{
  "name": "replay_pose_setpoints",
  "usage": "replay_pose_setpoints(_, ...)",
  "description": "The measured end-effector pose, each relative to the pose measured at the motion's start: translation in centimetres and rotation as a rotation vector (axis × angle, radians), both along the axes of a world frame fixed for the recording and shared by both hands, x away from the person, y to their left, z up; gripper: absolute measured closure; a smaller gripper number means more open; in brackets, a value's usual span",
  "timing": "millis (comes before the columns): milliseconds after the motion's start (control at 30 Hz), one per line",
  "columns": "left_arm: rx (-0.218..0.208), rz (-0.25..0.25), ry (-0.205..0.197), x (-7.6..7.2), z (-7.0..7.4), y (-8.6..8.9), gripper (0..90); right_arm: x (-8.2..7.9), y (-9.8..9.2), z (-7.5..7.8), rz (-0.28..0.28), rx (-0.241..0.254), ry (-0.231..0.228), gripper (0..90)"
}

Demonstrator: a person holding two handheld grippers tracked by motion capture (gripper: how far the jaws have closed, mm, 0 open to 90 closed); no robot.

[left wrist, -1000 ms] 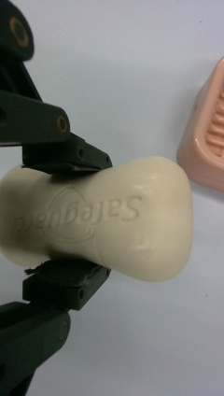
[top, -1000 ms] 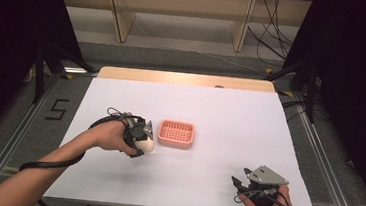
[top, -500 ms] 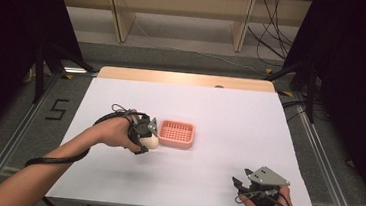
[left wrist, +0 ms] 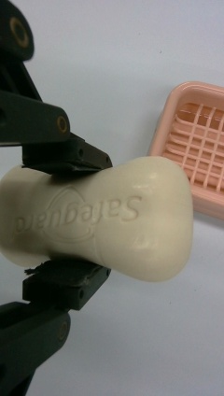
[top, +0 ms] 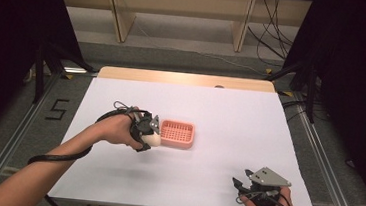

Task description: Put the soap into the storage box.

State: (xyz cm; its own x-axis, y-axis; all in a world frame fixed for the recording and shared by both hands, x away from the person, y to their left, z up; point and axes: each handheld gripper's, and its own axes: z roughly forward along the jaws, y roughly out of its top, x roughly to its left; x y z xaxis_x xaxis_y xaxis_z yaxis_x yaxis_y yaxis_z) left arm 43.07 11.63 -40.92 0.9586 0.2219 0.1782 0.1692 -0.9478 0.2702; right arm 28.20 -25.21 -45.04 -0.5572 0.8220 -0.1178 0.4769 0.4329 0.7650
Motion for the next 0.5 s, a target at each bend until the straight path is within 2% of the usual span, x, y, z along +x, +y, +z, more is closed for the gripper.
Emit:
replay_pose_setpoints(67, -0.001, -0.003, -0.004, 0.03, 0.03, -0.14, 49.7, -0.11, 0.10, 0.08, -0.008, 0.014, 0.011, 49.4)
replay_pose_setpoints(200, -0.003, -0.008, -0.007, 0.11, 0.02, -0.35, 49.6, -0.09, 0.04, -0.02, -0.006, 0.007, -0.002, 49.3)
replay_pose_setpoints(500, -0.019, -0.008, -0.020, 0.63, 0.41, -0.66, 49.7, -0.13, -0.01, -0.02, -0.009, 0.012, 0.009, 49.3)
